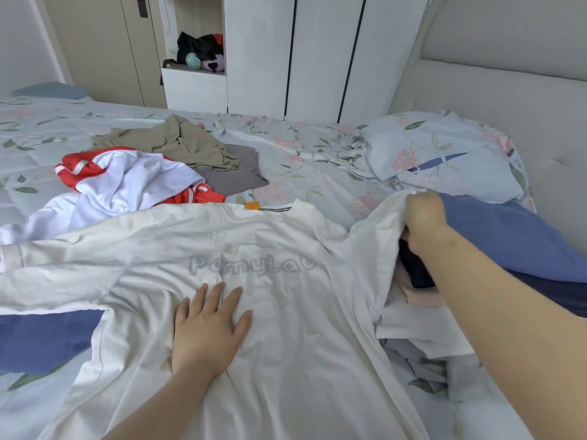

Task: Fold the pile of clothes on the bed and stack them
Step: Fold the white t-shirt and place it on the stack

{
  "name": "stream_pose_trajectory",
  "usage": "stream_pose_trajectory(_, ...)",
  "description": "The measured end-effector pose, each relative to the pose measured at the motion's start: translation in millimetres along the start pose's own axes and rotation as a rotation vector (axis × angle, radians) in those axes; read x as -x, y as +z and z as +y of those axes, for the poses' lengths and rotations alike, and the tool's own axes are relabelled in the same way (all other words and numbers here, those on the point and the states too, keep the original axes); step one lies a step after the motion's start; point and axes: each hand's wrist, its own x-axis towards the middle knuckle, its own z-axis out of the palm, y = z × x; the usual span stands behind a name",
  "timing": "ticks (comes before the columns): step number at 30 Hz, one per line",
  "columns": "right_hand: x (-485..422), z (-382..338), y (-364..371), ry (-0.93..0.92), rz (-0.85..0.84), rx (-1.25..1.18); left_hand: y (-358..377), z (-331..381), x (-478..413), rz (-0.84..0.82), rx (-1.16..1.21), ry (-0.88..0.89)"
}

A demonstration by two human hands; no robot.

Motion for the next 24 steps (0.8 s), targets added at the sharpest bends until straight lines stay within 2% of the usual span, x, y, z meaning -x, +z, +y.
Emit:
stream_pose_trajectory(2, 21, 0, 30, -0.070, -0.227, 0.001, -3, -1, 0, -0.001, 0.051, -0.004)
stream_pose_trajectory(4, 45, 5, 58, -0.057, -0.513, 0.114, -4, -4, -1, 0.017, 0.166, -0.017)
stream_pose_trajectory(5, 51, 12, 67, -0.071, -0.592, 0.202, -5, -6, -1, 0.036, 0.239, -0.029)
stream_pose_trajectory(7, 52, 29, 68, -0.119, -0.558, 0.299, -6, -11, -5, 0.066, 0.390, -0.078)
stream_pose_trajectory(9, 44, 48, 55, -0.170, -0.411, 0.412, -11, -11, -13, 0.057, 0.479, -0.185)
stream_pose_trajectory(10, 41, 58, 47, -0.192, -0.368, 0.513, -14, -8, -18, 0.043, 0.476, -0.234)
stream_pose_trajectory(12, 39, 78, 30, -0.160, -0.408, 0.620, -20, 1, -26, -0.004, 0.382, -0.274)
stream_pose_trajectory(15, 49, 102, 17, -0.012, -0.633, 0.610, -23, 15, -31, -0.068, 0.248, -0.212)
stream_pose_trajectory(16, 51, 109, 17, -0.002, -0.657, 0.605, -22, 16, -30, -0.076, 0.208, -0.178)
stream_pose_trajectory(18, 49, 118, 24, -0.025, -0.557, 0.560, -23, 14, -33, -0.042, 0.164, -0.144)
stream_pose_trajectory(21, 41, 121, 36, 0.026, -0.396, 0.411, -29, 12, -49, 0.057, 0.249, -0.101)
stream_pose_trajectory(24, 31, 124, 41, 0.151, -0.412, 0.313, -35, 29, -82, 0.086, 0.428, -0.013)
